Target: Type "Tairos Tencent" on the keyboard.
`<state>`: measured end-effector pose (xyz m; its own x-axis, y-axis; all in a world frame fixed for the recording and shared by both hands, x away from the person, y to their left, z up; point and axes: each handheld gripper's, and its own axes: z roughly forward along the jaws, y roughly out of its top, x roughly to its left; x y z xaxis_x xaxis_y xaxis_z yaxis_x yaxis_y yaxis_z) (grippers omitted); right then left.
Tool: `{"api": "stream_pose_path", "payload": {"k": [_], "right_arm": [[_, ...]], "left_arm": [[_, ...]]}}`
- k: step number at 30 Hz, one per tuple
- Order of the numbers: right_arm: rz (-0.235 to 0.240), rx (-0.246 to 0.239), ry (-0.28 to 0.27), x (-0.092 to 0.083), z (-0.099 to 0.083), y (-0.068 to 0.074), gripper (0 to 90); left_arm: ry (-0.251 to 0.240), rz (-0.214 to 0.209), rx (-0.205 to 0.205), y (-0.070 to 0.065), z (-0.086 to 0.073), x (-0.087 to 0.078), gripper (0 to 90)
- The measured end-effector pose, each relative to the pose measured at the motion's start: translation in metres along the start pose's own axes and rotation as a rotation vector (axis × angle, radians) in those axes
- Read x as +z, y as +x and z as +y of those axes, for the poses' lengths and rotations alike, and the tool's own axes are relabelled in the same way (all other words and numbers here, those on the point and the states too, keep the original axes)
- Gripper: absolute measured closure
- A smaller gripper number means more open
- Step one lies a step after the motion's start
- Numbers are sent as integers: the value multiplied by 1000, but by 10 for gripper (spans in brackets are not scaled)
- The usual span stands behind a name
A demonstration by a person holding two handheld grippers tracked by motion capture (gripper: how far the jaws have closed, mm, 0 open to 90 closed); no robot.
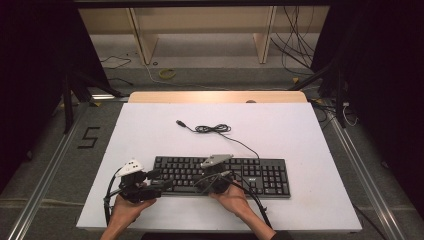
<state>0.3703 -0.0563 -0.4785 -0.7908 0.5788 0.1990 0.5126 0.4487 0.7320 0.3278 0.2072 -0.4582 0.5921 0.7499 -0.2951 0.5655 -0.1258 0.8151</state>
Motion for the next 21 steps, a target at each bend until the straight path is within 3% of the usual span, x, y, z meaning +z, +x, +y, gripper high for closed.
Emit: {"api": "stream_pose_path", "payload": {"k": [21], "right_arm": [[-20,1,19,2,-6,-1,900]], "left_arm": [[-12,0,-4,0,0,-1,286]]}}
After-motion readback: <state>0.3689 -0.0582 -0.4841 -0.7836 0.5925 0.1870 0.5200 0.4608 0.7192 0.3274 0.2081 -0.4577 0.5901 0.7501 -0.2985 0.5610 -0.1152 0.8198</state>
